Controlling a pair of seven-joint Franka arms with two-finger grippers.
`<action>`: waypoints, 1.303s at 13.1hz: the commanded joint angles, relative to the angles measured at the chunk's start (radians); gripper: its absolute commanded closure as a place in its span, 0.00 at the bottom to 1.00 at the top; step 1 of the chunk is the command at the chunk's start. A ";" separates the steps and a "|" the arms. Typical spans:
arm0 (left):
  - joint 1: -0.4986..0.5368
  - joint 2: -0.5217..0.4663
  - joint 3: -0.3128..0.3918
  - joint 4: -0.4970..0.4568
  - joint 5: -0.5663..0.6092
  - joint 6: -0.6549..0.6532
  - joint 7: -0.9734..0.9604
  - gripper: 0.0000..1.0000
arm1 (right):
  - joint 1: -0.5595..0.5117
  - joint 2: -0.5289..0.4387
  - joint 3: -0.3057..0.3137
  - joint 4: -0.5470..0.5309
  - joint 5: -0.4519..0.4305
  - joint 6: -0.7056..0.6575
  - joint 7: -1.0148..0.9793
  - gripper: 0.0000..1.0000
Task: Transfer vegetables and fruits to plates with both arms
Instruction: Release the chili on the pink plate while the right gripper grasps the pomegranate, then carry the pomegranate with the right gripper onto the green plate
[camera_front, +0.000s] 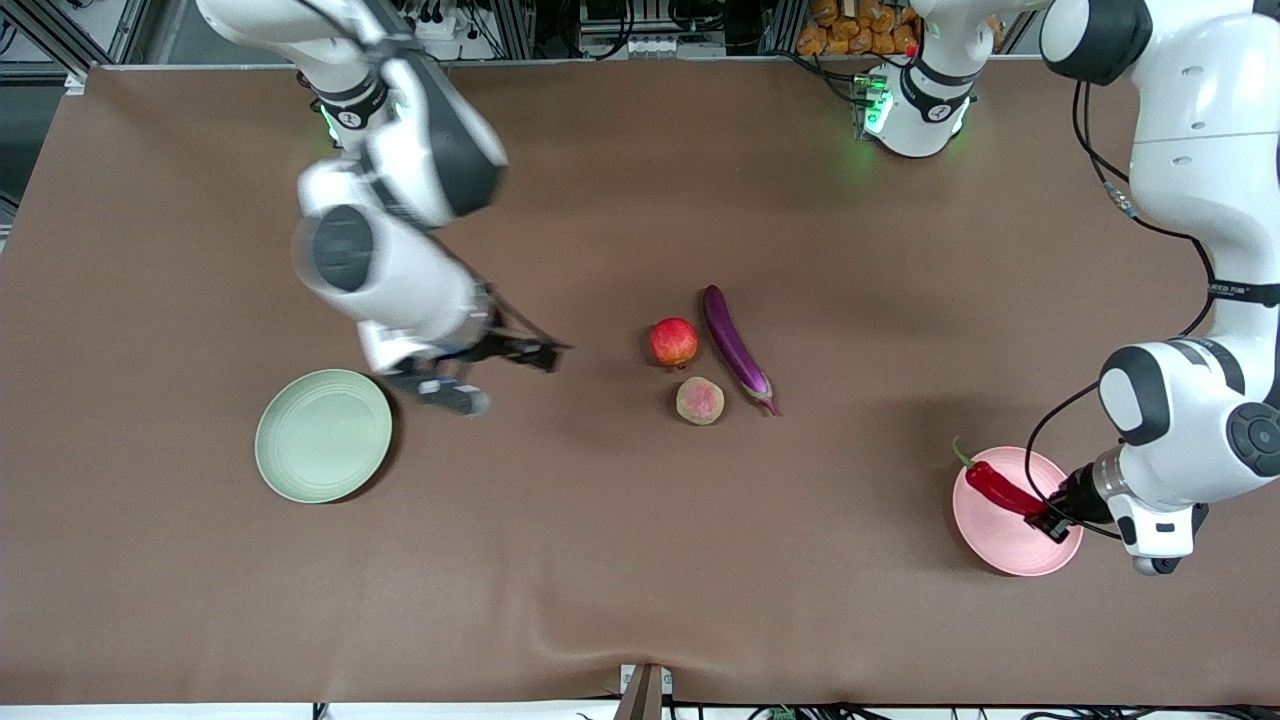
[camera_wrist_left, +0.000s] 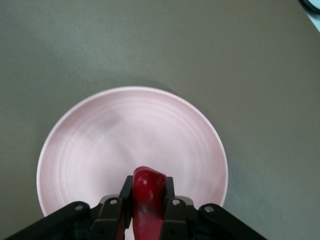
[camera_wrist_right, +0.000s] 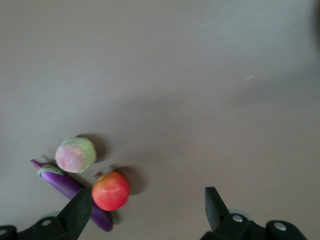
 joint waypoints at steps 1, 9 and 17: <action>0.012 0.026 0.018 0.043 -0.019 0.010 -0.015 1.00 | 0.123 0.083 -0.020 0.019 0.002 0.086 0.027 0.00; 0.017 -0.088 0.026 0.038 -0.004 -0.141 -0.045 0.00 | 0.270 0.272 -0.021 0.023 -0.119 0.338 0.068 0.00; 0.009 -0.371 -0.068 0.014 0.012 -0.387 0.174 0.00 | 0.338 0.375 -0.023 0.032 -0.196 0.432 0.212 0.00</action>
